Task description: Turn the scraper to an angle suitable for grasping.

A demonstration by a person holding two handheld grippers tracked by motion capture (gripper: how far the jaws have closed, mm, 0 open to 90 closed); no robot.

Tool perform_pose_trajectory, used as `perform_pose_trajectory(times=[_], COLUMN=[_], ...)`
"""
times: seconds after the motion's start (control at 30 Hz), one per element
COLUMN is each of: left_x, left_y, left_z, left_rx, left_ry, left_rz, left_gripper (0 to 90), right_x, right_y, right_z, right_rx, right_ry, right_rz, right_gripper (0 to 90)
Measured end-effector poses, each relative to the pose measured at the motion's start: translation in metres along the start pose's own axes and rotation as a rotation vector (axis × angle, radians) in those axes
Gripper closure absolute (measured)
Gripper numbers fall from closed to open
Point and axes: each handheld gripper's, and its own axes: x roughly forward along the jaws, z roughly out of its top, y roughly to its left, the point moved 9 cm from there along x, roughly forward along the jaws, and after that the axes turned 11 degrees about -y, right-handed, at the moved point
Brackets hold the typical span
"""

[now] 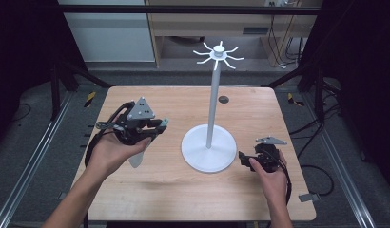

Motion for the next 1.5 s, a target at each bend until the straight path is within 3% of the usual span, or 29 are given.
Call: perform_pose_trajectory(times=[0.67,1.5], left_x=[0.004,0.005], left_y=[0.000,0.006], left_z=[0.031,0.056], left_rx=[0.022,0.009], left_ry=[-0.040,-0.076], left_rz=[0.012,0.024], left_gripper=[74.7,74.7], right_x=[0.002,0.000], right_y=[0.001,-0.001], right_z=[0.000,0.001], right_rx=[-0.009,-0.007], right_ry=[0.005,-0.002], right_rz=[0.003,0.002], right_gripper=[10.6,10.5])
